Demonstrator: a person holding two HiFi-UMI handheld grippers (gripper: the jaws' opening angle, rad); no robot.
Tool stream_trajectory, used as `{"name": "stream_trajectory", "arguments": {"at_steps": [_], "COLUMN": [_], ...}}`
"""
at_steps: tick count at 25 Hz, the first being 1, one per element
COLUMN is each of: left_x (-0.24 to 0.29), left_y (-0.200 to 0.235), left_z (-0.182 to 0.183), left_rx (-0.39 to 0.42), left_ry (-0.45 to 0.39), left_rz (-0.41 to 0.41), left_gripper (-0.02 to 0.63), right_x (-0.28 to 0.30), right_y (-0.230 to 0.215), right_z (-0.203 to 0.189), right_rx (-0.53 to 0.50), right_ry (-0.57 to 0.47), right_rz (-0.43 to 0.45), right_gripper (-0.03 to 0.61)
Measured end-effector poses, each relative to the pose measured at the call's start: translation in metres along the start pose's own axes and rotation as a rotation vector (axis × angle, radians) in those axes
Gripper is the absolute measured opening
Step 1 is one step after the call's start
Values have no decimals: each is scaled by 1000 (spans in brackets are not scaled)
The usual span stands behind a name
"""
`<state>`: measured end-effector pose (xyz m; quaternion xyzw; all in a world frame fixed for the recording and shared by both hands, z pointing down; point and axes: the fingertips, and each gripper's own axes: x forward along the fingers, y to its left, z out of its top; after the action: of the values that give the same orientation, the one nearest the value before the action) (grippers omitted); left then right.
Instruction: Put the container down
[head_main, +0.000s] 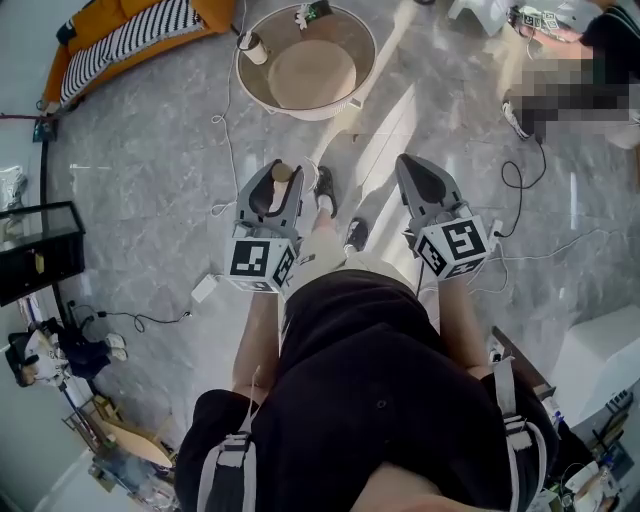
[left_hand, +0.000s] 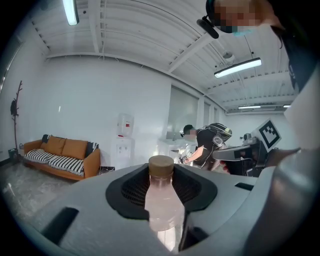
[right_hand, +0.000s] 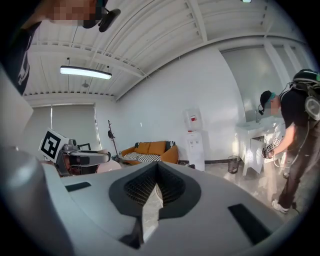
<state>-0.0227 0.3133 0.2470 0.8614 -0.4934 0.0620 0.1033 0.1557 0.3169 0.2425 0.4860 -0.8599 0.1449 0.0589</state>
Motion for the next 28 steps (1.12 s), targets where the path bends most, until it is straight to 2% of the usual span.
{"name": "stream_trajectory", "arguments": {"at_steps": [7, 18, 28], "left_x": [36, 126, 181], "left_y": [29, 89, 123], "left_z": [1, 38, 41], "left_rx": [12, 44, 65], "left_ry": [1, -8, 17], "left_rz": [-17, -58, -139], "left_gripper": [147, 147, 147], "right_x": [31, 111, 166], "right_y": [-16, -42, -54], "right_z": [4, 66, 88], "right_rx": [-19, -44, -28], "right_ry": [34, 0, -8], "right_rz": [-22, -52, -108], "right_gripper": [3, 4, 4]}}
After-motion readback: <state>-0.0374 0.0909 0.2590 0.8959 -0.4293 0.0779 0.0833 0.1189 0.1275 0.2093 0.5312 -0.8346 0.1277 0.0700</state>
